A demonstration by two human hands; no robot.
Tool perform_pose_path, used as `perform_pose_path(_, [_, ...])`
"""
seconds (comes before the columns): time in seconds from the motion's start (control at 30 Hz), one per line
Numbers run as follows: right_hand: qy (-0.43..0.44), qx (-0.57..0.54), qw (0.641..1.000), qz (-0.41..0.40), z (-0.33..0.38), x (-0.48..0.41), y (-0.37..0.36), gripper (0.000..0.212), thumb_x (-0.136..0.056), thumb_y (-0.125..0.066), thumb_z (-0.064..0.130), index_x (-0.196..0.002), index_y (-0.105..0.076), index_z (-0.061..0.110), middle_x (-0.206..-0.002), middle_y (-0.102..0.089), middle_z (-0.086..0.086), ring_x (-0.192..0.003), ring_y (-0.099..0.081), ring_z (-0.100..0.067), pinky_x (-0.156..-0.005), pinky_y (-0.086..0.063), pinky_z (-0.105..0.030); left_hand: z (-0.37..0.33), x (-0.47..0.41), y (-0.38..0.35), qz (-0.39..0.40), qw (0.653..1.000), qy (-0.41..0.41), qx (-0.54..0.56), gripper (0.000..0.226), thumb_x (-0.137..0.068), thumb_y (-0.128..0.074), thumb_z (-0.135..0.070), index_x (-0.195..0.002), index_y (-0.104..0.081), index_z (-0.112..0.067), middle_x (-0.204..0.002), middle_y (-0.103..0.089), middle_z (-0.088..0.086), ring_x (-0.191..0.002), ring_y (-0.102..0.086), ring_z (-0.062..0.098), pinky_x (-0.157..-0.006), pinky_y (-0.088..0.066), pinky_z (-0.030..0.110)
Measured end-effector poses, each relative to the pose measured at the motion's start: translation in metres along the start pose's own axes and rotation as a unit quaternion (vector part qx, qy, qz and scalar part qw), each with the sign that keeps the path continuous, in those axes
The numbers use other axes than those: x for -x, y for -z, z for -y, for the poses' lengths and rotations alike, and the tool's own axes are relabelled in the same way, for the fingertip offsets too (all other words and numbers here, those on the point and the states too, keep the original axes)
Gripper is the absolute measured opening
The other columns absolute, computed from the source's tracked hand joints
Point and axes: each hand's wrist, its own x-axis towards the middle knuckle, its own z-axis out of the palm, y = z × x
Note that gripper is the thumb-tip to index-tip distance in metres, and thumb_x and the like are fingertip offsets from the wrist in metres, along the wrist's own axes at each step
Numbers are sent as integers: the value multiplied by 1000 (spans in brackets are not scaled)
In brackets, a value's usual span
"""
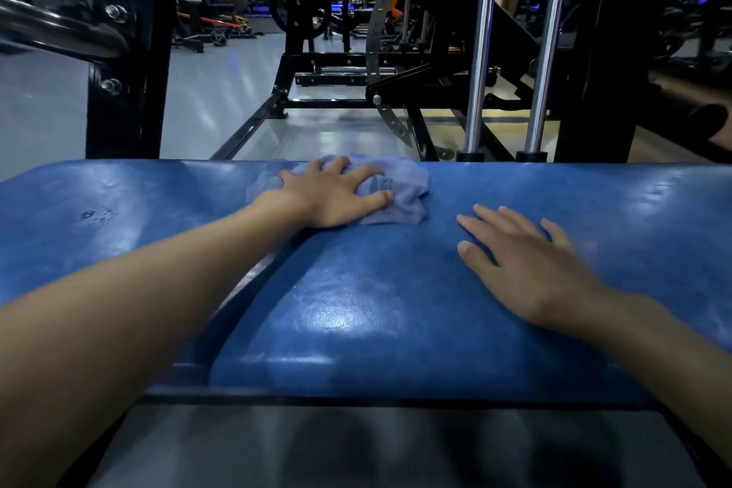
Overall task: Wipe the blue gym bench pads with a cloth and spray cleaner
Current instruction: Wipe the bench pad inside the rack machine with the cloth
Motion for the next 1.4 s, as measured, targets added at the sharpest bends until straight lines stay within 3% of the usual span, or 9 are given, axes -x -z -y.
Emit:
perform_pose_path(0.27, [-5, -6, 1000, -1, 0, 0, 2, 54, -99, -18, 56, -152, -20, 42, -163, -9, 18, -150, 0, -6, -120, -1, -48, 2, 0, -1, 2, 1000, 9, -7, 76, -73, -9, -92, -142, -14, -63, -162, -20, -6, -150, -18, 33, -108, -19, 70])
perform_pose_path(0.4, [-2, -13, 1000, -5, 1, 1, 2, 55, -99, -19, 55, -152, -22, 41, -163, -11, 16, -150, -3, -8, -120, -2, -50, -4, 50, -4, 7, 1000, -4, -8, 69, -79, -13, -89, -143, -13, -64, -165, -16, -6, -151, -16, 31, -109, -13, 70])
perform_pose_path(0.6, [-7, 5, 1000, 20, 5, 4, 10, 53, -102, -21, 53, -152, -25, 37, -164, -13, 11, -151, -5, -13, -118, 2, -56, -16, 148, -14, -47, 998, -30, -18, 77, -68, -1, -90, -141, -12, -64, -160, -23, -11, -148, -20, 24, -108, -25, 60])
perform_pose_path(0.73, [12, -8, 1000, 0, 14, -2, 21, 42, -104, -29, 42, -142, -44, 33, -162, -22, 7, -151, -6, -16, -115, 5, -60, -16, 171, -18, -62, 997, -31, -34, 80, -67, 3, -89, -142, -8, -63, -159, -22, -13, -147, -19, 19, -108, -28, 58])
perform_pose_path(0.83, [26, -56, 998, -21, 25, -10, 20, 47, -104, -29, 40, -150, -32, 34, -163, -20, 10, -151, -8, -12, -119, 2, -54, -13, 157, -16, -50, 998, -22, -9, 78, -65, 0, -91, -139, -10, -67, -160, -20, -14, -149, -17, 19, -108, -27, 61])
perform_pose_path(0.93, [30, -43, 998, 26, 32, -16, 5, 52, -103, -23, 48, -154, -21, 36, -164, -12, 11, -151, -4, -12, -119, 2, -54, -4, 129, -14, -38, 999, -15, 0, 79, -62, -2, -92, -137, -13, -68, -160, -21, -14, -149, -18, 19, -108, -24, 63])
perform_pose_path(1.17, [33, -8, 999, 16, 33, -18, -6, 52, -103, -17, 50, -153, -19, 39, -165, -5, 12, -151, 1, -11, -119, 1, -55, 24, 35, -5, -10, 1000, 5, 5, 73, -71, -11, -93, -139, -13, -67, -163, -18, -8, -151, -17, 29, -109, -15, 74])
perform_pose_path(1.4, [31, -14, 999, 8, 34, -17, -5, 52, -102, -18, 50, -152, -19, 40, -164, -6, 14, -150, 1, -9, -118, 1, -54, 31, -13, 4, -2, 999, 33, 8, 88, -61, -5, -95, -142, -14, -62, -161, -23, -6, -147, -23, 34, -108, -22, 70])
